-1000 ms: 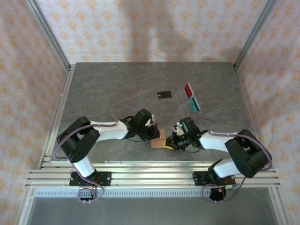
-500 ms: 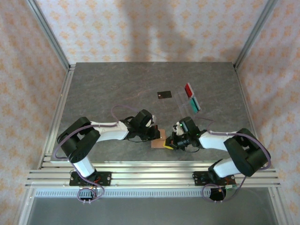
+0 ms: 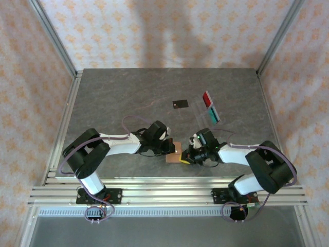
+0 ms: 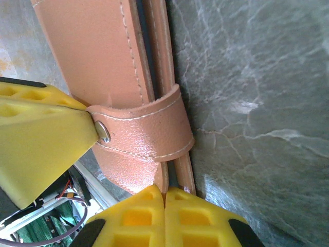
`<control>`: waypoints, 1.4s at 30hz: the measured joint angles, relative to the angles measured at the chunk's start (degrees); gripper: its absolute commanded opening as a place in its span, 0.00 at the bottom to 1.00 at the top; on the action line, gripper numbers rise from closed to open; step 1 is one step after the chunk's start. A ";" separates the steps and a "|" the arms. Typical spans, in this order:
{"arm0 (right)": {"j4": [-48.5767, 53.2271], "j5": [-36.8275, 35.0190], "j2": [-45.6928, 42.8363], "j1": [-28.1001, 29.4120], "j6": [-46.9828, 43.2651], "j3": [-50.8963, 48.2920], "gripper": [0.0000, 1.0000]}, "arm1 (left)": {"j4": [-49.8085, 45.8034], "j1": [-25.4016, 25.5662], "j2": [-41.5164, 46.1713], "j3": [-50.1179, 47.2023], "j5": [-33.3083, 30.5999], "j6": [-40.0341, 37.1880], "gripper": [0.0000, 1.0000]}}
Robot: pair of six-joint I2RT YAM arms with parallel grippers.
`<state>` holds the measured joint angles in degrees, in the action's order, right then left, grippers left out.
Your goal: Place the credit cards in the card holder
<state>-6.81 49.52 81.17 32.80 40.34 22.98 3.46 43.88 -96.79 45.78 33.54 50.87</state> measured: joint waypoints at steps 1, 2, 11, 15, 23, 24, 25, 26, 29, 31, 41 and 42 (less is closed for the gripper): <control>0.07 0.00 0.00 0.00 -0.02 0.04 0.05 | 0.02 0.00 0.00 -0.11 -0.07 0.00 0.00; 0.22 -0.02 0.00 0.00 -0.13 0.11 0.09 | 0.02 0.00 -0.11 -0.15 -0.07 0.00 0.00; 10.67 -2.69 -8.52 -0.13 -1.84 2.89 0.28 | 0.87 0.00 -1.36 -0.20 0.48 0.02 0.00; 15.74 -3.93 -12.52 -0.24 -3.19 7.82 0.21 | 0.92 0.00 -1.51 -0.13 0.55 0.00 0.00; 17.18 -6.25 -7.50 -0.37 -2.91 10.84 0.00 | 0.98 -0.13 -1.60 -0.09 0.66 0.00 0.00; 16.79 -6.23 -6.56 -0.35 -2.54 10.84 0.00 | 0.98 -0.13 -1.60 -0.09 0.70 0.00 0.00; 16.31 -6.23 -5.60 -0.33 -2.25 10.84 0.00 | 0.98 -0.15 -1.60 -0.07 0.76 0.00 0.00; 15.78 -6.23 -4.76 -0.33 -1.99 10.84 0.00 | 0.90 -0.17 -1.60 0.04 0.76 0.00 0.00; 13.68 -6.08 -2.82 -0.22 -1.03 10.84 0.00 | 0.63 -0.17 -1.62 0.37 0.76 -0.04 0.00; 12.28 -6.03 -1.42 -0.02 -0.33 10.84 0.00 | 0.63 -0.26 -1.62 0.42 0.76 -0.04 0.00; 7.56 -6.10 3.87 0.28 1.66 10.84 0.00 | 0.66 -0.66 -1.62 0.46 1.11 0.00 0.00; 7.37 -6.14 4.15 0.28 1.66 10.84 0.00 | 0.68 -0.79 -1.62 0.46 1.31 0.00 0.00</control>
<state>0.56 43.38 85.32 33.08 42.00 33.82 4.14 43.09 -98.41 46.24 34.85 50.87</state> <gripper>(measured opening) 0.041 0.051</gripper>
